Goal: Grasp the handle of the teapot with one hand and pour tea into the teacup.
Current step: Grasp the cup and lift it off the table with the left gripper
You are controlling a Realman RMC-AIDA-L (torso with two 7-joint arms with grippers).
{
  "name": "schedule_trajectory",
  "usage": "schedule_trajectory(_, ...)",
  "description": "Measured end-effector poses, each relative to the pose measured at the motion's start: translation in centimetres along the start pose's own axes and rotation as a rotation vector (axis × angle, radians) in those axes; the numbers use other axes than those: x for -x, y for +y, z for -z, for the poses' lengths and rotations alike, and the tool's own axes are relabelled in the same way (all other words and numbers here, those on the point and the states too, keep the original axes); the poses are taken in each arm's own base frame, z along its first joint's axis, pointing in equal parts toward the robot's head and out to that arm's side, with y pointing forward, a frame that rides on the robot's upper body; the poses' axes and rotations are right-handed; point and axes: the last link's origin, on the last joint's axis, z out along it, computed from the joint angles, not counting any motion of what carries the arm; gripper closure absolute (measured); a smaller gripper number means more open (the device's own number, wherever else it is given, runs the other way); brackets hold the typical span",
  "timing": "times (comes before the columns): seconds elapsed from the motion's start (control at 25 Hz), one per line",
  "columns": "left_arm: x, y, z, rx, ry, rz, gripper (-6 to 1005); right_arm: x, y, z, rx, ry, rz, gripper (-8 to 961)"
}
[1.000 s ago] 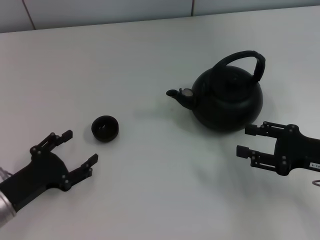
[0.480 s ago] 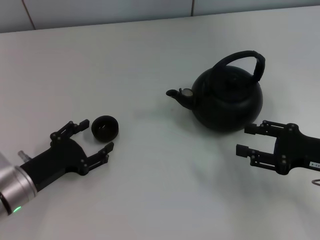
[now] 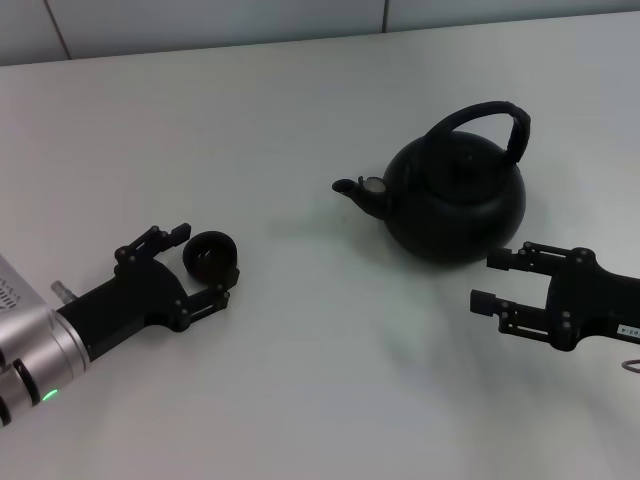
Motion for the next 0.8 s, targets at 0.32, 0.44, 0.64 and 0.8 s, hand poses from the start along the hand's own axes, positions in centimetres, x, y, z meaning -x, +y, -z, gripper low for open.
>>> schedule_trajectory(0.32,-0.12,-0.22,-0.62,-0.003,-0.017,-0.007,161,0.04,-0.06,0.05,-0.003,0.0,0.002,305)
schedule_trajectory(0.44,-0.04,-0.24,-0.62,-0.004,-0.023,-0.007,161,0.09,-0.09,0.01,-0.003,-0.001,0.003,305)
schedule_trajectory(0.64,-0.03,-0.26,-0.63,-0.004,-0.024,-0.005,162,0.17,-0.15,-0.05,-0.002,-0.002,0.005,306)
schedule_trajectory(0.8,-0.05,-0.27,-0.67,-0.004,-0.025,-0.004,162,0.24,-0.18,-0.11,-0.001,-0.002,0.007,306)
